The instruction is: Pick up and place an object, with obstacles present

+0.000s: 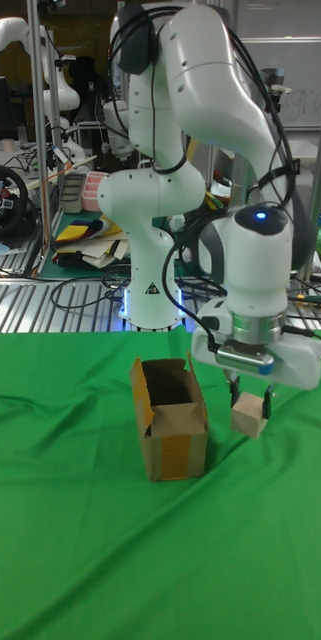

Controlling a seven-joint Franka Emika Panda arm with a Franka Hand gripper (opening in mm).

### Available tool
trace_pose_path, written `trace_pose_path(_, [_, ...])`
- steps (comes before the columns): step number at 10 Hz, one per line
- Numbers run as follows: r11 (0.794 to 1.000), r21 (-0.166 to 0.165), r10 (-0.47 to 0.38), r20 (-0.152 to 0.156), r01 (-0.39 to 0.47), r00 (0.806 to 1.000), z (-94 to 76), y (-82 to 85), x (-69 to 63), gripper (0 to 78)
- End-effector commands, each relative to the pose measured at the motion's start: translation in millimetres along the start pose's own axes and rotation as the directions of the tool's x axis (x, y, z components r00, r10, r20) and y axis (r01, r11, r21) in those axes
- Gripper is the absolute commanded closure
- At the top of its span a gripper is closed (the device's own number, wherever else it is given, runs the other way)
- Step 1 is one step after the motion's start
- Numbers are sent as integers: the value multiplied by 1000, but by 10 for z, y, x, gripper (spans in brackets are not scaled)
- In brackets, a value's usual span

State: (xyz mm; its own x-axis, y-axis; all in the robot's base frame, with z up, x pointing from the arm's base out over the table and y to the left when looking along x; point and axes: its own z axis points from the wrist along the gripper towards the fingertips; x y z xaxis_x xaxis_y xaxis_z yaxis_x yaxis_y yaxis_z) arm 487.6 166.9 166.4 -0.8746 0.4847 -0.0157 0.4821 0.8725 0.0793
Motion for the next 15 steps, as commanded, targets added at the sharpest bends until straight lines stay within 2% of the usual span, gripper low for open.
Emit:
trace_pose_path(1, [1000, -2, -13, 9, 13, 1000, 92, 43, 4, 762])
trace_pose_path(3, [1000, 0, -15, 19, 15, 1000, 152, 56, 2, 762])
trace_pose_path(4, [1000, 12, -20, 35, 20, 999, 232, 69, 2, 762])
trace_pose_path(6, [999, 26, -25, 45, 24, 999, 288, 73, 7, 762])
trace_pose_path(12, [1000, 18, -26, 65, 24, 998, 506, 68, 36, 762])
trace_pose_path(15, [1000, 15, -27, 63, 26, 998, 528, 63, 45, 762])
